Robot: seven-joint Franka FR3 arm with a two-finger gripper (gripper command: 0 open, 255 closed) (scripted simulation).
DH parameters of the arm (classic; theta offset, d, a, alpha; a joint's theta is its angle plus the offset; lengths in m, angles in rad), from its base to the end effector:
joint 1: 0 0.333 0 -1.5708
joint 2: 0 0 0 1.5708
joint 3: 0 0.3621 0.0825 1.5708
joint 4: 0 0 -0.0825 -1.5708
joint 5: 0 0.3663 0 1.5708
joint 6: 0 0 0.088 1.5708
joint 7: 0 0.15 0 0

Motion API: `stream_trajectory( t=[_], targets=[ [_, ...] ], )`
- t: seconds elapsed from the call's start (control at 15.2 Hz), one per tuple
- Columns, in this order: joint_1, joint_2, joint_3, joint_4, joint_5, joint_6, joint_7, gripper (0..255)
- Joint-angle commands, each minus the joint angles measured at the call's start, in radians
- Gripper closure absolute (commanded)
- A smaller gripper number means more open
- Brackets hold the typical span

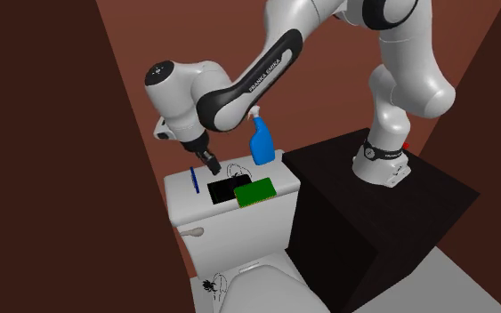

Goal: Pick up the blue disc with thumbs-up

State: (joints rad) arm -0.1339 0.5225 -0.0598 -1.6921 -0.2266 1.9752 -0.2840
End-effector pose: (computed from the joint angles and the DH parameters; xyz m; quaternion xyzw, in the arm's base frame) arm 0.6306 -0.1435 0.2885 0.9811 0.1031 -0.1420 0.0818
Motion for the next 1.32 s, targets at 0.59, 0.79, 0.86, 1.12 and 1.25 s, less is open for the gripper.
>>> stream_trajectory(
  t=[0.59, 0.79, 0.86, 1.12, 1.25],
  targets=[
    [-0.025, 0.343, -0.025, 0.357, -0.026, -0.033, -0.034, 0],
    [-0.026, 0.369, -0.025, 0.362, -0.026, -0.011, -0.029, 0],
    [-0.026, 0.374, -0.025, 0.362, -0.026, -0.007, -0.027, 0],
    [-0.026, 0.374, -0.025, 0.362, -0.026, -0.007, -0.027, 255],
    [-0.026, 0.374, -0.025, 0.362, -0.026, -0.007, -0.027, 255]
  ],
)
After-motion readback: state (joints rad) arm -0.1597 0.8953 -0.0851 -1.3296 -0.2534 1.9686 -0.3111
